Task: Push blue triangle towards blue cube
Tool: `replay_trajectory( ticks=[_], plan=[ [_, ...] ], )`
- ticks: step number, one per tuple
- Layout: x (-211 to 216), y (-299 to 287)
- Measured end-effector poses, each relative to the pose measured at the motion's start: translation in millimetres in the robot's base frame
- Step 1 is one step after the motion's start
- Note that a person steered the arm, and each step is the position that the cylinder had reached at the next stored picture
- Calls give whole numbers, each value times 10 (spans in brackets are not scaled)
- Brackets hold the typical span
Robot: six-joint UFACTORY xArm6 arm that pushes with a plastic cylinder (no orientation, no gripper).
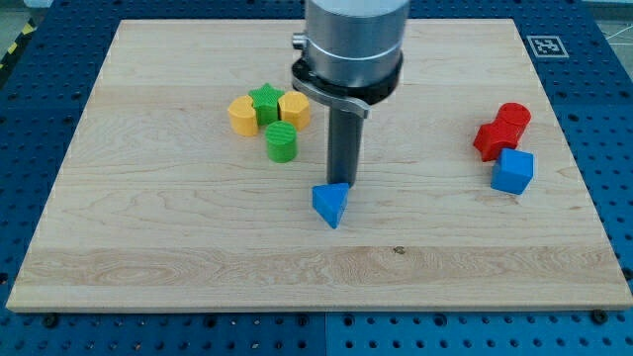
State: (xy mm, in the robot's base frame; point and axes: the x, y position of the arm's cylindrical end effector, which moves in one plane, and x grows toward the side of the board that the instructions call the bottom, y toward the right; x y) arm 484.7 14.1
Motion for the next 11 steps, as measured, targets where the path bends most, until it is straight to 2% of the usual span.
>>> replay_trajectory(
  ticks=[2,3,4,7,11],
  plan=[
    [82,-507],
    [297,-527],
    [306,-477],
    [306,263],
    [306,1545]
  ],
)
